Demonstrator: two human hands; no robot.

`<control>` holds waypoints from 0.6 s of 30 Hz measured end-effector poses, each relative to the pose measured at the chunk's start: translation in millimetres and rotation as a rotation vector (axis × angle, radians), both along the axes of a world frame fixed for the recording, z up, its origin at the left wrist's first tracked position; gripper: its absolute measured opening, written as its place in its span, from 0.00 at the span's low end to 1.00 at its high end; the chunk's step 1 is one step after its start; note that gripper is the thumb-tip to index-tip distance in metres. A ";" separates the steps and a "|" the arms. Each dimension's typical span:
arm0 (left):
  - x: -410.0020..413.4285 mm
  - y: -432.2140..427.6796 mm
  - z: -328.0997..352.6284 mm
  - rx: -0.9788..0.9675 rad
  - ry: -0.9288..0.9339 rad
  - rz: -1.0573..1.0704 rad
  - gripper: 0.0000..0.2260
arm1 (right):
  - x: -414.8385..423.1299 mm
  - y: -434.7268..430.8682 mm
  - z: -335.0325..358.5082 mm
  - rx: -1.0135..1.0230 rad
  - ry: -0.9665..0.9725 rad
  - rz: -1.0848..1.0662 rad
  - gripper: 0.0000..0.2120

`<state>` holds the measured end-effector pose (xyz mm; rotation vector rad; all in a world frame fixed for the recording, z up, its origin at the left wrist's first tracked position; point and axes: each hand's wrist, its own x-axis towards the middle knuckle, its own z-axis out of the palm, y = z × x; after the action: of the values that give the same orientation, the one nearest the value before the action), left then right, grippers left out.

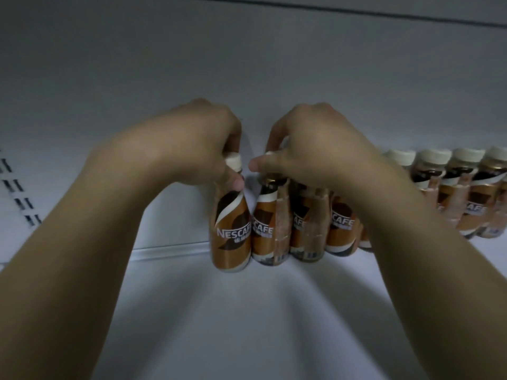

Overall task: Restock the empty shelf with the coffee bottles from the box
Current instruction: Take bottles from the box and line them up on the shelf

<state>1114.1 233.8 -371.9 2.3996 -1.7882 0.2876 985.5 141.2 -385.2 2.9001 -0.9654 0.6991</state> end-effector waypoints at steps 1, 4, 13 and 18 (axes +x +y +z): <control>1.0 0.8 0.4 -0.006 0.005 -0.009 0.18 | 1.4 -0.7 0.9 -0.010 -0.003 -0.001 0.19; 2.0 0.7 0.1 -0.016 0.015 -0.028 0.17 | 3.5 -1.8 -1.4 -0.039 0.005 0.014 0.17; 4.1 -1.2 -2.6 -0.048 -0.019 -0.059 0.18 | -9.3 -15.1 -1.4 0.085 0.005 0.195 0.14; 4.6 -1.6 -2.0 -0.062 0.039 -0.072 0.19 | -13.6 -17.1 -2.5 0.124 -0.026 0.256 0.10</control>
<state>1118.7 232.3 -373.9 2.2783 -1.8165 0.2822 971.9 124.1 -387.7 3.1682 -0.6675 0.7128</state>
